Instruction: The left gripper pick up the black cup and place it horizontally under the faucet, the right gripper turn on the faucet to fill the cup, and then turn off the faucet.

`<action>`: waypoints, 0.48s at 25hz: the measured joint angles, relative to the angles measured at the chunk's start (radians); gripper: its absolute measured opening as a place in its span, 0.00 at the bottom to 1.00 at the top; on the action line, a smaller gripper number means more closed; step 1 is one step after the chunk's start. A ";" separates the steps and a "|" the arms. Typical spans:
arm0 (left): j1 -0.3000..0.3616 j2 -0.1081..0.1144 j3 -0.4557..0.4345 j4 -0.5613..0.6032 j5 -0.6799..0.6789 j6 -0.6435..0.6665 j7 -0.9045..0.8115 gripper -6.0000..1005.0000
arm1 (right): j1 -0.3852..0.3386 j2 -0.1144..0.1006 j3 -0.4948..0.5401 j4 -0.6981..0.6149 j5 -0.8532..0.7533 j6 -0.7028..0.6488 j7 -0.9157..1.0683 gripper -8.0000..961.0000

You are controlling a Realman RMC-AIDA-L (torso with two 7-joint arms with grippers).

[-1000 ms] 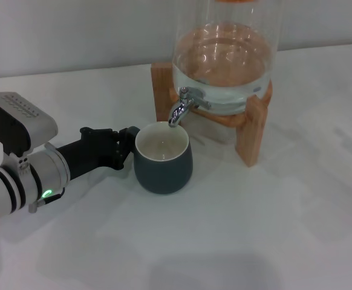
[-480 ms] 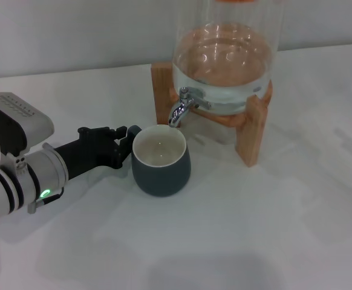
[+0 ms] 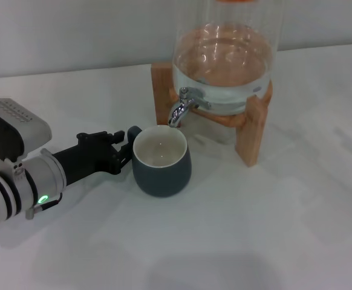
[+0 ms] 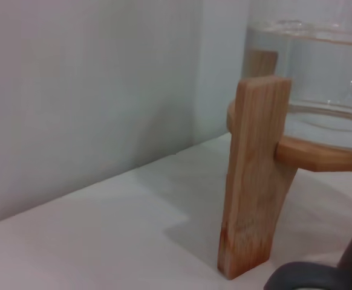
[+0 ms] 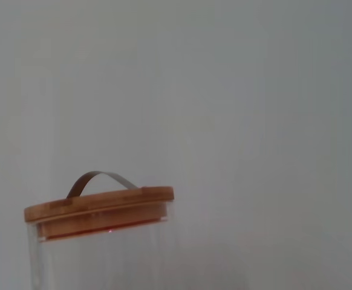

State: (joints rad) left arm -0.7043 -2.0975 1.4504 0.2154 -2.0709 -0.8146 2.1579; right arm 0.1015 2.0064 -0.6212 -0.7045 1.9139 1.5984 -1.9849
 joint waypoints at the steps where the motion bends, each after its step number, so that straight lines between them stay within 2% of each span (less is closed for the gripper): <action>1: 0.003 0.001 0.000 0.001 0.000 0.000 -0.003 0.28 | 0.000 0.000 0.000 0.000 0.002 0.000 0.000 0.77; 6: 0.033 0.002 0.001 0.029 0.000 -0.001 -0.005 0.31 | 0.001 0.000 0.000 -0.005 0.009 0.000 0.000 0.77; 12: 0.104 0.004 0.014 0.115 0.000 -0.002 -0.016 0.32 | 0.002 -0.001 0.002 -0.006 0.010 -0.001 0.000 0.77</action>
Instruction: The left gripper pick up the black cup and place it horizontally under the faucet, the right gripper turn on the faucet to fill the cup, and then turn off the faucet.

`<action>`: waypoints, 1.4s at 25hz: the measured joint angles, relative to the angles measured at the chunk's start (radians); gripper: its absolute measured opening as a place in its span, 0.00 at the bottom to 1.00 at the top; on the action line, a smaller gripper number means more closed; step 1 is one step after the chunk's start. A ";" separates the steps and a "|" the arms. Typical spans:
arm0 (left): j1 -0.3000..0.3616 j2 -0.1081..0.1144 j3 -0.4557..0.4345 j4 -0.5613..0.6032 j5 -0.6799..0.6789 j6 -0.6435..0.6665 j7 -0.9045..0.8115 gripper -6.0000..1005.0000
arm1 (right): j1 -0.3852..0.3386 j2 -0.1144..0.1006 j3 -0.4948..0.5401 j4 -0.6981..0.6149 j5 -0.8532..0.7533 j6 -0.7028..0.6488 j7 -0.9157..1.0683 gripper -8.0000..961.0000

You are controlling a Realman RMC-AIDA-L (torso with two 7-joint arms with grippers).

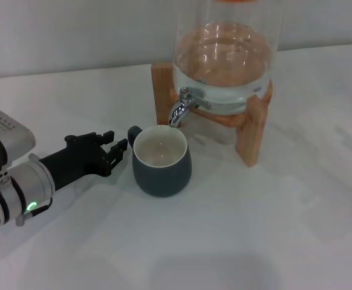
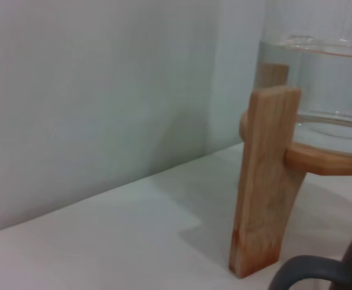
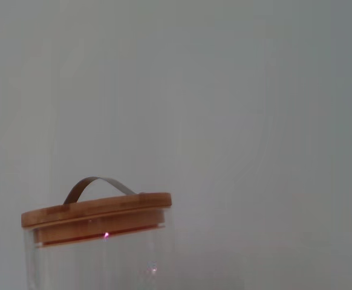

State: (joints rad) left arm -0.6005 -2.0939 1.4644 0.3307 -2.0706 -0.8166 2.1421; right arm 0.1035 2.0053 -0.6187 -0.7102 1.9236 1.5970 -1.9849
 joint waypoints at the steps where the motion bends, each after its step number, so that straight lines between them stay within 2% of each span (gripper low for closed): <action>1: 0.005 0.000 0.009 0.007 0.000 0.000 -0.004 0.32 | 0.000 0.000 0.004 0.000 0.000 0.000 0.000 0.77; 5: 0.027 0.002 0.048 0.038 0.000 -0.002 -0.023 0.33 | 0.001 0.000 0.011 0.003 0.000 0.000 0.000 0.77; 9: 0.079 0.004 0.061 0.086 0.001 -0.010 -0.025 0.34 | -0.001 0.000 0.014 0.005 0.000 -0.002 0.000 0.77; 13: 0.160 0.007 0.055 0.172 -0.012 -0.013 -0.033 0.34 | -0.003 -0.001 0.034 0.009 0.000 -0.001 0.000 0.77; 15: 0.243 0.012 0.053 0.263 -0.066 -0.013 -0.032 0.35 | -0.003 -0.001 0.037 0.010 0.000 -0.002 0.000 0.77; 16: 0.243 0.012 0.053 0.263 -0.066 -0.013 -0.032 0.35 | -0.003 -0.001 0.037 0.010 0.000 -0.003 0.000 0.77; 19: 0.311 0.014 0.043 0.339 -0.106 -0.014 -0.029 0.36 | -0.003 -0.001 0.037 0.010 0.000 -0.006 0.000 0.77; 24: 0.380 0.011 -0.053 0.387 -0.123 -0.102 -0.028 0.50 | -0.004 -0.003 0.037 0.011 -0.003 -0.010 0.007 0.77; 29: 0.401 0.011 -0.154 0.370 -0.181 -0.261 -0.023 0.50 | -0.007 -0.004 0.037 0.005 -0.034 -0.009 0.030 0.77; 35: 0.404 0.012 -0.210 0.339 -0.270 -0.339 -0.034 0.57 | -0.022 -0.002 0.031 -0.061 -0.134 0.007 0.105 0.77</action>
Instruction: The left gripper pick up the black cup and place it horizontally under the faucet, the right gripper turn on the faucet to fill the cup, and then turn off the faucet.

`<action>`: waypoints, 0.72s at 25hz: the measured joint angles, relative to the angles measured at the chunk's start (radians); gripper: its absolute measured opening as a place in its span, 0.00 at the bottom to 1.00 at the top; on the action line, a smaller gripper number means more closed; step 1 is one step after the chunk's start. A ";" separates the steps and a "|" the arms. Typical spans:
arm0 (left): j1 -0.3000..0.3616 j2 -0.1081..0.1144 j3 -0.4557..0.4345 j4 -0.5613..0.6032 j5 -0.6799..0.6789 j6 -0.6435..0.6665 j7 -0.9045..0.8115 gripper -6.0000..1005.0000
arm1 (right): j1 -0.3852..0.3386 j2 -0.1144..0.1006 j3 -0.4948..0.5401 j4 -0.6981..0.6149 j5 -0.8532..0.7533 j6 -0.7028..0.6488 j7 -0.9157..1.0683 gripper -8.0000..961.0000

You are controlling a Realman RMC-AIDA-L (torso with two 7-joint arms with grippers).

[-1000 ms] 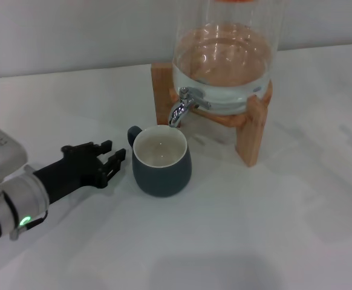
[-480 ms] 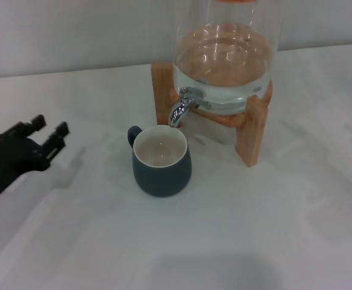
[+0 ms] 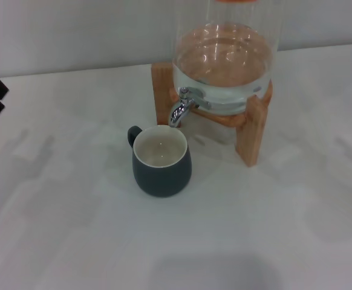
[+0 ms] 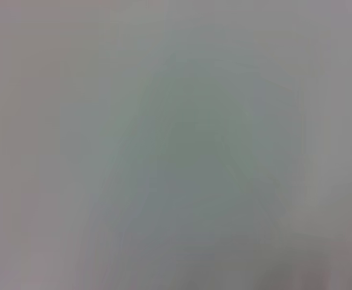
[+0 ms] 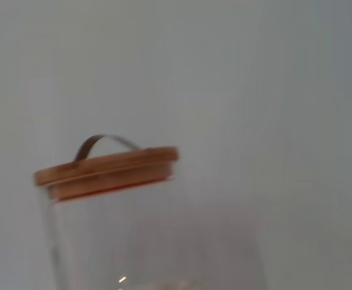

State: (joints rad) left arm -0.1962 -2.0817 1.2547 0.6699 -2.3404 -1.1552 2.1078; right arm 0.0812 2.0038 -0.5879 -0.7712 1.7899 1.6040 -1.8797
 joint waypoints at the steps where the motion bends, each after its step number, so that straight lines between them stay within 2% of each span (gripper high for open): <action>1: -0.002 0.000 -0.010 -0.005 -0.009 -0.006 -0.003 0.59 | -0.005 0.001 -0.003 -0.013 -0.014 0.011 0.012 0.77; 8: -0.010 0.003 -0.047 -0.015 -0.016 -0.015 -0.033 0.72 | -0.032 0.003 -0.038 -0.105 -0.067 0.120 0.114 0.77; 14: -0.012 0.013 -0.050 -0.006 -0.016 -0.022 -0.088 0.84 | -0.065 0.005 -0.243 -0.275 -0.062 0.117 0.215 0.77; 18: -0.012 0.014 -0.051 -0.005 -0.011 -0.025 -0.104 0.88 | -0.066 0.005 -0.364 -0.353 -0.061 0.069 0.253 0.77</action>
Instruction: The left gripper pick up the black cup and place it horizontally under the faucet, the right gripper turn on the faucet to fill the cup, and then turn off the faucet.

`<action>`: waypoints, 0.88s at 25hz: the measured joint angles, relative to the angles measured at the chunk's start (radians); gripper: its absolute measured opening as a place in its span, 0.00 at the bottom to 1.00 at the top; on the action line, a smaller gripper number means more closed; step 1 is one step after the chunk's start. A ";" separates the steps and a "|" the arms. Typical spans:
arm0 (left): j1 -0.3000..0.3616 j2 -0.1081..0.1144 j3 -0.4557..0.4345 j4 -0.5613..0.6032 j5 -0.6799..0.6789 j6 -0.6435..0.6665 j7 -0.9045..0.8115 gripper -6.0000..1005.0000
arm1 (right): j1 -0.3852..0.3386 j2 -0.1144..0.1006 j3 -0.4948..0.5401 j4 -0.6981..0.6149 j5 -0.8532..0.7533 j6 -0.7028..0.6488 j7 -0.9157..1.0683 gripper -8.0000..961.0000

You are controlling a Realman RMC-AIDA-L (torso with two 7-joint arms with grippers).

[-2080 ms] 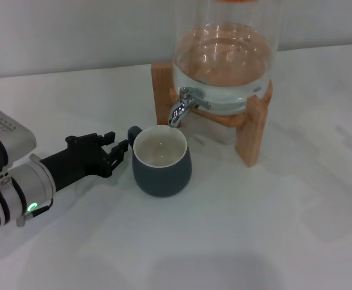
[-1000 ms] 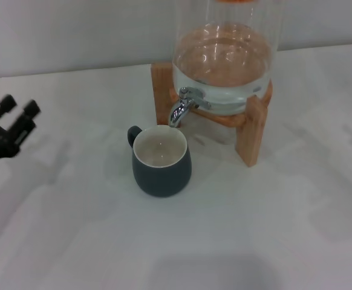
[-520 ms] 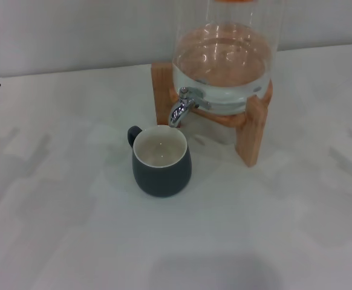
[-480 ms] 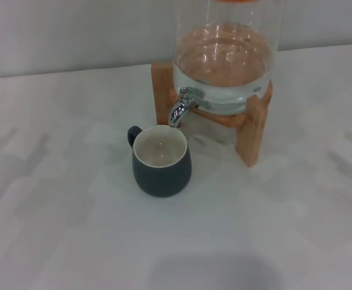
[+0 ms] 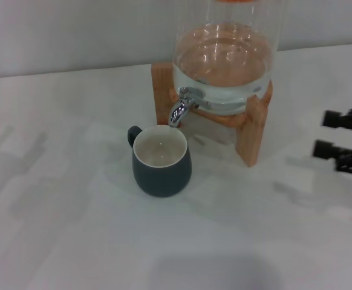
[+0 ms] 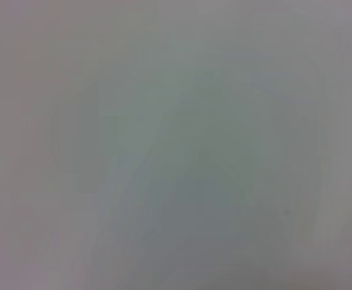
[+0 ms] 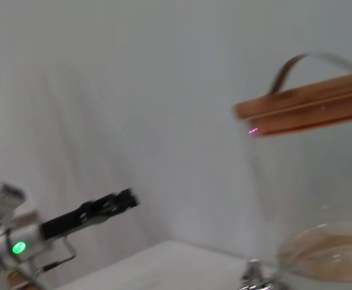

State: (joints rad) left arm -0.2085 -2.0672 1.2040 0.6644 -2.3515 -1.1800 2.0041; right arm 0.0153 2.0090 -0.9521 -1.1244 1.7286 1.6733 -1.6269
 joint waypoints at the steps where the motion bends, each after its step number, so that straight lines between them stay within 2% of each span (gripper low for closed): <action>1: 0.001 0.000 0.000 0.000 0.001 -0.001 0.000 0.89 | 0.000 0.000 -0.028 -0.016 0.000 -0.014 0.006 0.77; 9: 0.008 -0.004 -0.037 -0.006 0.004 -0.010 0.001 0.89 | 0.011 0.001 -0.247 -0.099 0.020 -0.153 0.023 0.77; 10: 0.009 -0.003 -0.038 -0.006 0.004 -0.012 0.002 0.89 | 0.015 0.000 -0.296 -0.119 0.024 -0.209 0.035 0.77; 17: 0.010 -0.005 -0.053 -0.006 0.002 -0.014 0.003 0.89 | 0.008 0.000 -0.417 -0.193 0.026 -0.375 0.086 0.77; 18: 0.011 -0.004 -0.053 -0.006 0.002 -0.014 0.003 0.89 | 0.002 0.000 -0.460 -0.231 0.026 -0.439 0.119 0.77; 22: 0.011 -0.003 -0.060 -0.006 0.001 -0.014 0.004 0.89 | 0.001 0.000 -0.498 -0.264 0.028 -0.509 0.167 0.77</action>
State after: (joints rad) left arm -0.1978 -2.0699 1.1435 0.6580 -2.3509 -1.1940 2.0076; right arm 0.0162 2.0094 -1.4502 -1.3887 1.7567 1.1646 -1.4602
